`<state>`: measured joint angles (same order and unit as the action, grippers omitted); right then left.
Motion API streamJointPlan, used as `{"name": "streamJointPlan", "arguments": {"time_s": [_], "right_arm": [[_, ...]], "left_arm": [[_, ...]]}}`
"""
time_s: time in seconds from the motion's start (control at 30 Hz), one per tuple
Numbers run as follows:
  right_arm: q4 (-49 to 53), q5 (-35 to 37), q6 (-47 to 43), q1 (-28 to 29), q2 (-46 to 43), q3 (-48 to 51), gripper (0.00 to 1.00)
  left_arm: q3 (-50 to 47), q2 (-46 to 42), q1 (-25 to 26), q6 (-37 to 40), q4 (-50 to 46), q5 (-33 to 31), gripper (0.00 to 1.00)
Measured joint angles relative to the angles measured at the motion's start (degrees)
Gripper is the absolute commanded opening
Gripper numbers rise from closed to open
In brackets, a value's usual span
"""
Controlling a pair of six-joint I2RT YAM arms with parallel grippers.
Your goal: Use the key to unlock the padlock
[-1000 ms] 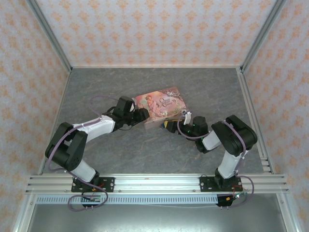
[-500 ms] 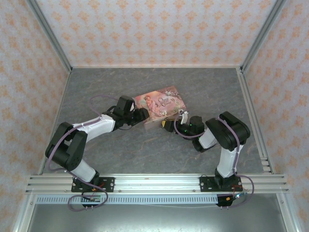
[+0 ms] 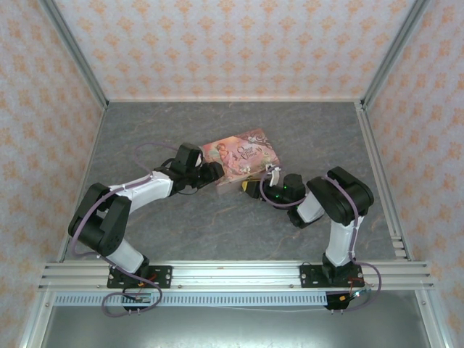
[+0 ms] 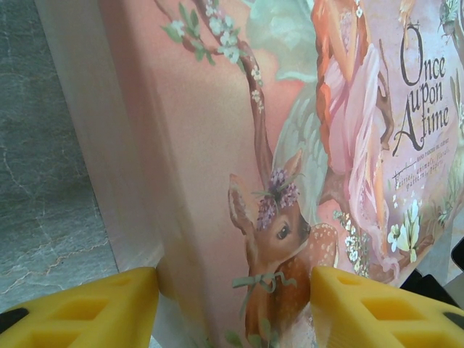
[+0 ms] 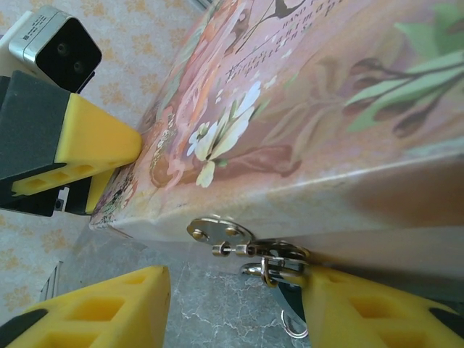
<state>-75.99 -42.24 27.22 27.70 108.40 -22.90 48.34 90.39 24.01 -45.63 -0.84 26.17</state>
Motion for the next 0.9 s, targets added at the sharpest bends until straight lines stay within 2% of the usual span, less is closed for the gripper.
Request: {"name": "streamJointPlan", "arguments": {"time_s": [0.23,0.9], "right_arm": [[0.22,0.48,-0.07,0.00,0.00,0.07,0.42],[1.99,2.84,-0.22,-0.15,0.00,0.72,0.10]], "left_arm": [[0.00,0.02,0.00,0.00,-0.02,-0.02,0.56],[0.00,0.00,0.00,0.00,-0.20,-0.04,0.57]]}}
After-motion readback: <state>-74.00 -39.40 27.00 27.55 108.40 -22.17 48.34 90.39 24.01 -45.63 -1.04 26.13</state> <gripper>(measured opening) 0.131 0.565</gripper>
